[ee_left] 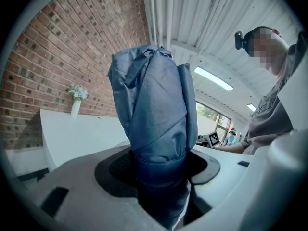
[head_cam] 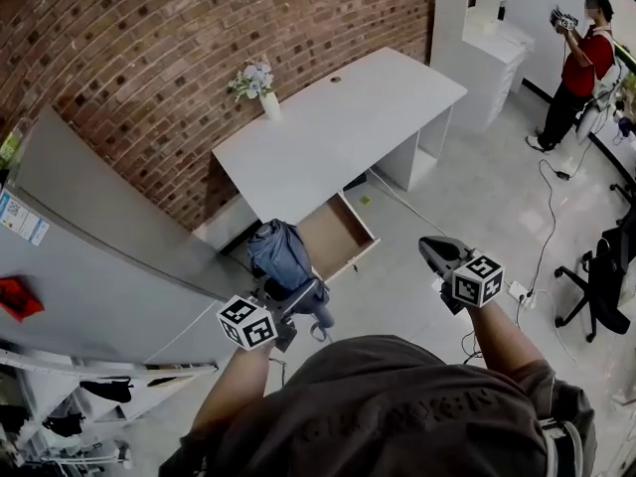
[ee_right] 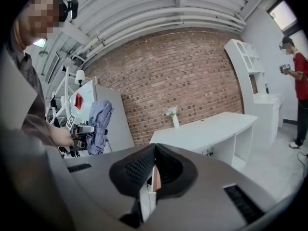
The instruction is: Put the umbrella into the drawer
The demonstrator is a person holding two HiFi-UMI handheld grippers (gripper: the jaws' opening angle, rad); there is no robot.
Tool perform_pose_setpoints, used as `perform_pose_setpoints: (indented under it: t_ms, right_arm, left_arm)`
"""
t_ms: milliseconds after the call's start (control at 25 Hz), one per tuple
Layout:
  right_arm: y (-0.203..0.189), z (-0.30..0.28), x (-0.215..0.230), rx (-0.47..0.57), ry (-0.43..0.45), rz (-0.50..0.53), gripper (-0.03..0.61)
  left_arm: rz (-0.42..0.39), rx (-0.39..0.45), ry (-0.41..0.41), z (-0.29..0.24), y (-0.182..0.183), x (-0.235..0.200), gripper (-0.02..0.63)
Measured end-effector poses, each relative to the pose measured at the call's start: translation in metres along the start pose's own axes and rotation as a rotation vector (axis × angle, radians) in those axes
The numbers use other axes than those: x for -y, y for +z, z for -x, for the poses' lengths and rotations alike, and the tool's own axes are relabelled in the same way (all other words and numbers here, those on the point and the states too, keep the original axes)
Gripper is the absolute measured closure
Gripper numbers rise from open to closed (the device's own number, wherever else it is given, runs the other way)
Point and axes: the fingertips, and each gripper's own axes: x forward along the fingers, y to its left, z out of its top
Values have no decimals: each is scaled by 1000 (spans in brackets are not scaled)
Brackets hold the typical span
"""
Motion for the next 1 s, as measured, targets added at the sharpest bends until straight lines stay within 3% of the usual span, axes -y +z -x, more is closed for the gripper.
perform_pose_setpoints:
  t_ms: [320,480,600,720,1000]
  right_arm:
    - [0,-57,0,-6,-39,-13,584]
    - [1,-84,-9,-3,-146,-7,585]
    - [-10,-100,-23,-17,-202,-37,584]
    - [-20,-108,-33,-44,-223,-47,584]
    - [-15,-108,-8,-46,-233,-24,584]
  left_arm:
    - [-12,-39,-25,6,12,-61,350]
    - [-26,-74,-111,11,16,-107,350]
    - [-58,-152,-153,10,14,-134,350]
    - [-77,-224,-170,5,7,-148,350]
    - [-29,-281,-159,-30,-22,-161,351]
